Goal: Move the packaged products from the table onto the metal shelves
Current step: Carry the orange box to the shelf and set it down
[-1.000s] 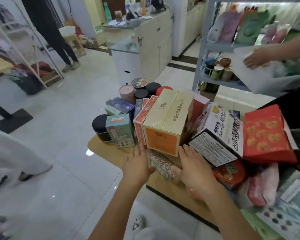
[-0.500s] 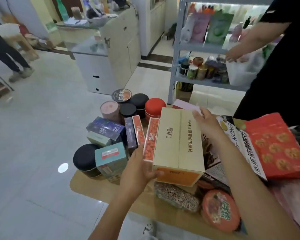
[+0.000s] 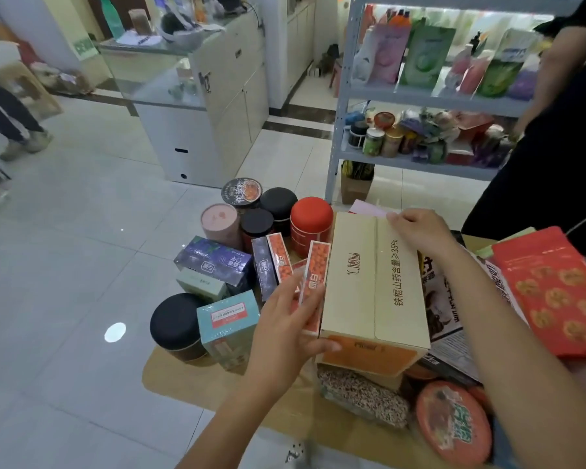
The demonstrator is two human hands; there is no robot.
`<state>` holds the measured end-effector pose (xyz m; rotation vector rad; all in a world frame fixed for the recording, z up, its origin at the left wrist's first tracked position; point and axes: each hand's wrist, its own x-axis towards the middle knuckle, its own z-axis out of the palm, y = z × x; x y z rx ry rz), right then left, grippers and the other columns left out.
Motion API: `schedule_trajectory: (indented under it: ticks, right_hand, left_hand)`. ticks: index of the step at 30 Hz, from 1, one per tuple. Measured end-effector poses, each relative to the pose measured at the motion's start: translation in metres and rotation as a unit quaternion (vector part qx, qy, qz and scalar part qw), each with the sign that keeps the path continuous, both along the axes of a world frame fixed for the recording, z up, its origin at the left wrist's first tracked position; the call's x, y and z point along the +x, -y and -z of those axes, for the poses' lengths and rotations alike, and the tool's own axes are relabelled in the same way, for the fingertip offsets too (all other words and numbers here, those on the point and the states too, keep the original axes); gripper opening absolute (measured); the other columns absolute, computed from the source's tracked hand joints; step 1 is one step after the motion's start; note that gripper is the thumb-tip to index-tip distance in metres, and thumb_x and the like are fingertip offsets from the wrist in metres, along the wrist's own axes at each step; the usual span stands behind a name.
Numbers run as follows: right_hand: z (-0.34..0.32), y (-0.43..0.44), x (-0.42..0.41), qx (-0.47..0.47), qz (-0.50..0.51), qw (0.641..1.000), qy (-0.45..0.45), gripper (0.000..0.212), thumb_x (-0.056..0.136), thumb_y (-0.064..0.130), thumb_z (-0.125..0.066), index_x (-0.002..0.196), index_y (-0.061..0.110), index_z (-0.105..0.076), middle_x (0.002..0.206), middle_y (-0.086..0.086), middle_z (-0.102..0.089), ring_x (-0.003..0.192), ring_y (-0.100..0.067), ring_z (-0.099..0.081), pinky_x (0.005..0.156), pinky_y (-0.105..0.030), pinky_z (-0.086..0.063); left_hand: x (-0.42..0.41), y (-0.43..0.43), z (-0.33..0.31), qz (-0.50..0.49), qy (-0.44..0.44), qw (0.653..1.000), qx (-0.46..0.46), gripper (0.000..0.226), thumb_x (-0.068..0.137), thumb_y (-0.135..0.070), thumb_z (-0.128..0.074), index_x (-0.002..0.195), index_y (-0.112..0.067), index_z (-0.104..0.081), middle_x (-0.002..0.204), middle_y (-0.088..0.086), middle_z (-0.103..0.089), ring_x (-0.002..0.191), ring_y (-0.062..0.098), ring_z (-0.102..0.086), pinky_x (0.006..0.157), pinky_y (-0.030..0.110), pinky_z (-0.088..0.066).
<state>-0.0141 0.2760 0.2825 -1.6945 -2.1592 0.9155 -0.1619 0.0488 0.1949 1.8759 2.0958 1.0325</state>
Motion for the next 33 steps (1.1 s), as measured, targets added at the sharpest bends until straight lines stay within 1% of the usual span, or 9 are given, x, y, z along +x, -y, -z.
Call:
schedule_trajectory:
  ticks: [5,9,12,15,17,20,23,28,33]
  right_hand:
    - [-0.034,-0.002,0.004,0.041,0.009,0.995,-0.091,0.035,0.096,0.039,-0.049,0.086,0.01,-0.066,0.084,-0.003,-0.067,0.076,-0.016,-0.063,0.061,-0.026,-0.044]
    - [-0.07,-0.008,0.019,0.078,0.03,0.979,-0.187,0.034,0.098,0.038,-0.046,0.083,0.015,-0.065,0.082,-0.001,-0.067,0.075,-0.014,-0.059,0.065,-0.026,-0.04]
    - [-0.095,-0.005,0.036,0.06,0.037,0.948,-0.309,0.028,0.099,0.031,-0.047,0.092,0.021,-0.071,0.086,0.008,-0.067,0.079,-0.006,-0.059,0.071,-0.021,-0.044]
    - [-0.105,-0.001,0.057,0.041,0.008,0.91,-0.412,0.021,0.096,0.027,-0.052,0.09,0.025,-0.072,0.093,0.003,-0.071,0.091,-0.015,-0.066,0.083,-0.029,-0.051]
    - [-0.107,0.002,0.072,0.025,-0.033,0.888,-0.458,0.017,0.094,0.024,-0.056,0.098,0.024,-0.072,0.096,-0.001,-0.07,0.09,-0.017,-0.065,0.079,-0.028,-0.05]
    - [-0.108,0.014,0.093,-0.022,-0.126,0.851,-0.51,0.035,0.088,0.018,-0.063,0.122,0.019,-0.062,0.102,0.002,-0.068,0.093,-0.013,-0.064,0.076,-0.021,-0.05]
    - [-0.104,0.028,0.106,-0.082,-0.211,0.815,-0.533,0.065,0.077,0.013,-0.069,0.139,0.013,-0.047,0.117,0.001,-0.066,0.11,-0.015,-0.062,0.08,-0.024,-0.052]
    - [-0.094,0.055,0.107,-0.181,-0.305,0.819,-0.451,0.104,0.047,0.037,-0.093,0.138,0.039,-0.04,0.121,-0.003,-0.065,0.109,-0.021,-0.065,0.077,-0.035,-0.056]
    - [-0.084,0.113,0.072,-0.279,-0.352,0.777,-0.441,0.078,0.044,0.032,-0.093,0.112,0.02,-0.057,0.1,-0.001,-0.073,0.1,-0.026,-0.068,0.07,-0.036,-0.058]
  left_hand:
    - [0.012,-0.01,-0.013,0.025,-0.007,1.0,0.002,0.083,0.081,-0.074,-0.042,0.148,-0.027,-0.033,0.155,0.003,-0.028,0.143,0.023,-0.025,0.111,0.052,-0.033]
    - [0.023,-0.014,-0.054,0.089,0.189,0.978,0.022,0.076,0.089,-0.064,-0.04,0.152,-0.025,-0.023,0.156,-0.011,-0.026,0.143,0.009,-0.022,0.114,0.042,-0.032]
    - [0.036,-0.012,-0.093,0.096,0.335,0.935,0.067,0.052,0.088,-0.051,-0.034,0.13,-0.021,-0.044,0.119,-0.031,-0.057,0.114,-0.01,-0.051,0.09,0.012,-0.045]
    - [0.048,-0.011,-0.124,-0.014,0.413,0.905,0.102,0.029,0.089,-0.047,-0.027,0.108,-0.038,-0.047,0.093,-0.023,-0.061,0.087,-0.021,-0.055,0.073,0.003,-0.043]
    - [0.05,-0.014,-0.133,-0.089,0.443,0.883,0.126,0.029,0.09,-0.051,-0.025,0.097,-0.039,-0.05,0.088,-0.019,-0.057,0.077,-0.02,-0.057,0.072,0.007,-0.046]
    - [0.058,-0.014,-0.146,-0.164,0.503,0.837,0.144,0.052,0.073,-0.073,-0.03,0.103,-0.039,-0.055,0.105,-0.007,-0.065,0.1,0.004,-0.062,0.096,0.036,-0.049]
    - [0.073,-0.001,-0.155,-0.191,0.505,0.822,0.181,0.073,0.071,-0.072,-0.03,0.12,-0.027,-0.059,0.11,0.0,-0.069,0.104,0.018,-0.065,0.092,0.04,-0.052]
    - [0.097,0.048,-0.16,-0.27,0.422,0.842,0.2,0.069,0.083,-0.066,-0.02,0.113,-0.02,-0.062,0.093,0.0,-0.073,0.083,0.013,-0.071,0.063,0.02,-0.056]
    - [0.11,0.125,-0.165,-0.37,0.377,0.806,0.267,0.057,0.091,-0.061,-0.021,0.102,-0.019,-0.059,0.086,0.0,-0.071,0.072,0.006,-0.069,0.056,0.014,-0.052]
